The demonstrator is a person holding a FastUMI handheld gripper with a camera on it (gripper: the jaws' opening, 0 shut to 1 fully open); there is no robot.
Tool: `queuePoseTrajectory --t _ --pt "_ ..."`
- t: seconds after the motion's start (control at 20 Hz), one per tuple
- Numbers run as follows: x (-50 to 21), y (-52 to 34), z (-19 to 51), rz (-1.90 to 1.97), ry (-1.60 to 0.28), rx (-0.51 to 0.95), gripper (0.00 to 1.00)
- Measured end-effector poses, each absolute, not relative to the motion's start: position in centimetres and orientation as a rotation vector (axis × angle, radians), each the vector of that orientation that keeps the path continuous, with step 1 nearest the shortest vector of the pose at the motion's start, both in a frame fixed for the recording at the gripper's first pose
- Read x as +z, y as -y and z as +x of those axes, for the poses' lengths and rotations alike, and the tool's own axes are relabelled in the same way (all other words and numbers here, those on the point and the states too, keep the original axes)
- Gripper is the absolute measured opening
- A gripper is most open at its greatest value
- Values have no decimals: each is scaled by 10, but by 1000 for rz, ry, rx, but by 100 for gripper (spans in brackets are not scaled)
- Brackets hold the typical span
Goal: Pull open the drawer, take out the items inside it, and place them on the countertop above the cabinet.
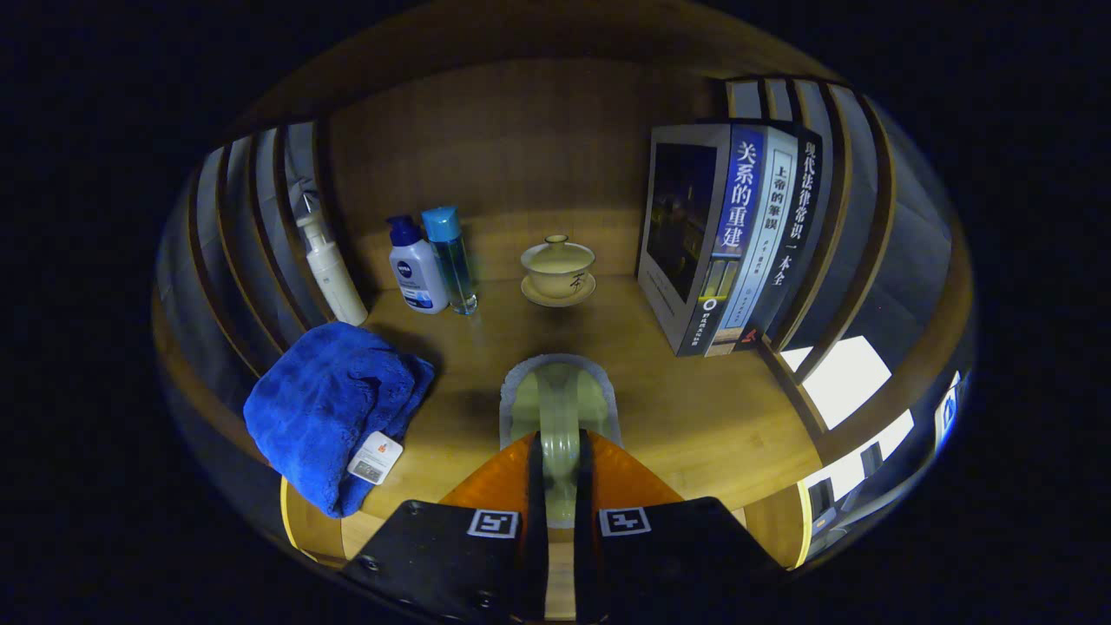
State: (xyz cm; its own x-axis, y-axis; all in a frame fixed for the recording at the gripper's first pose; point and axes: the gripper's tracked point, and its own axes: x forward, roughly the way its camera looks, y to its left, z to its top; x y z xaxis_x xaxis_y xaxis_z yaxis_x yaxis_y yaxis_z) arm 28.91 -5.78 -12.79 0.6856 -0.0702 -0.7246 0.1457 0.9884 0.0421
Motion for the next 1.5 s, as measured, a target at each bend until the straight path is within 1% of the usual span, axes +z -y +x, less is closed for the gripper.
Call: queuePoseTrajectory --t 0.25,0.45,0.5,0.6,0.65,0.8,0.9,1.0,1.1,1.2,1.35,1.5 --pt "-127 62 300 112 -798 -125 21" --pt "-131 60 306 82 -790 -107 26" --pt "-133 59 306 80 -794 -106 30" --pt "-138 53 309 87 -800 -88 32" --pt "-139 53 310 82 -799 -89 36" --pt "-142 57 308 78 -798 -107 68" --pt "-141 59 308 80 -790 -112 77" --pt "-137 58 309 84 -773 -110 97" --pt "-126 61 309 81 -740 -115 100" --pt "-106 65 308 62 -670 -115 100" --pt "-53 80 302 9 -529 -143 100" --pt "1 84 281 35 -369 -170 99"
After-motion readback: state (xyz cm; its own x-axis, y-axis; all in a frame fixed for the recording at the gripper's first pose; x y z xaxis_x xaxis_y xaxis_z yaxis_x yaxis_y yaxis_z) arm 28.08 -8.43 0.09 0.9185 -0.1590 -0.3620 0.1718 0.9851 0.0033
